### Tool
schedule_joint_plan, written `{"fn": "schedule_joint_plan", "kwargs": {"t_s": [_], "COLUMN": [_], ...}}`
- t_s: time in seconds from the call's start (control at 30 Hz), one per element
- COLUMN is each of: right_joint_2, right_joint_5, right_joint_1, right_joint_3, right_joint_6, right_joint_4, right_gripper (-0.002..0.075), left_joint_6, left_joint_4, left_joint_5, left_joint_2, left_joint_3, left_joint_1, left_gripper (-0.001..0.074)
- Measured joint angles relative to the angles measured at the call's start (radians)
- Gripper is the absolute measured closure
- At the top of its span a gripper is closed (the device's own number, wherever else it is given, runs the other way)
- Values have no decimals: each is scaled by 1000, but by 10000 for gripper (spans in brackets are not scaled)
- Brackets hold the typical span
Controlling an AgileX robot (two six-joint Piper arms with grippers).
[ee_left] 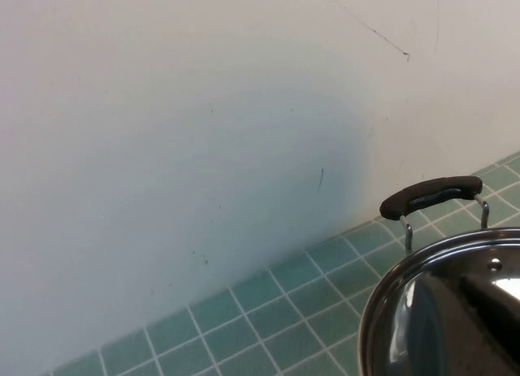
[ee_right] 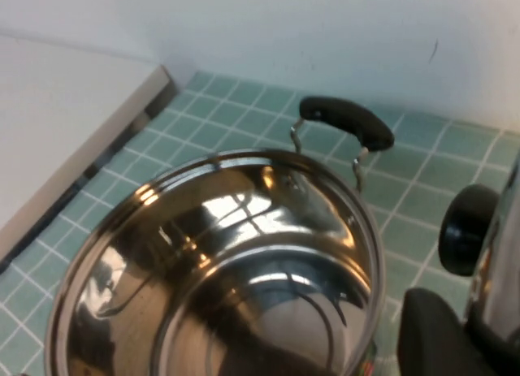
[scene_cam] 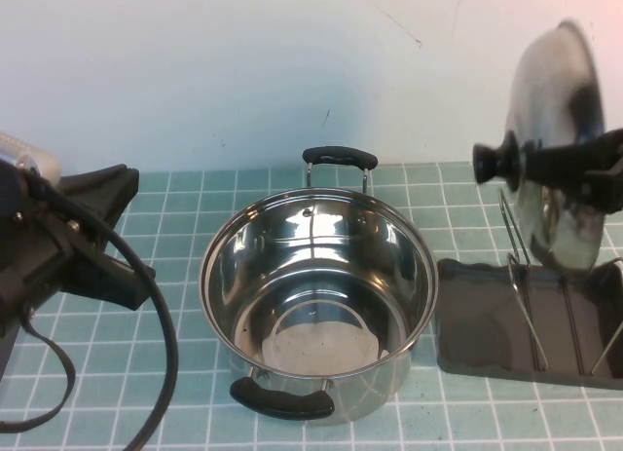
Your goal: Put pot lid on rack
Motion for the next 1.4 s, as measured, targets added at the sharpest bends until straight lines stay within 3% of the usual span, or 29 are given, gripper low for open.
{"fn": "schedule_joint_plan", "kwargs": {"t_s": [0.3, 0.6, 0.8, 1.2, 1.4], "right_joint_2": [95, 95, 71, -267, -549], "right_joint_5": [26, 118, 135, 278, 287], "right_joint_1": [0, 0, -11, -229, -258], "right_joint_3": [0, 0, 0, -7, -7], "right_joint_6": [21, 25, 34, 130, 131], "right_joint_4": [-54, -143, -154, -296, -369], "right_gripper": [640, 496, 473, 470, 503], "left_joint_6": [-4, -4, -9, -57, -81], "left_joint_4": [17, 17, 19, 47, 47], "left_joint_5": [78, 87, 93, 197, 228], "left_joint_2": [0, 0, 0, -30, -151], "left_joint_3": [0, 0, 0, 0, 90], "left_joint_1": [0, 0, 0, 0, 0], "left_gripper": [736, 736, 736, 736, 736]}}
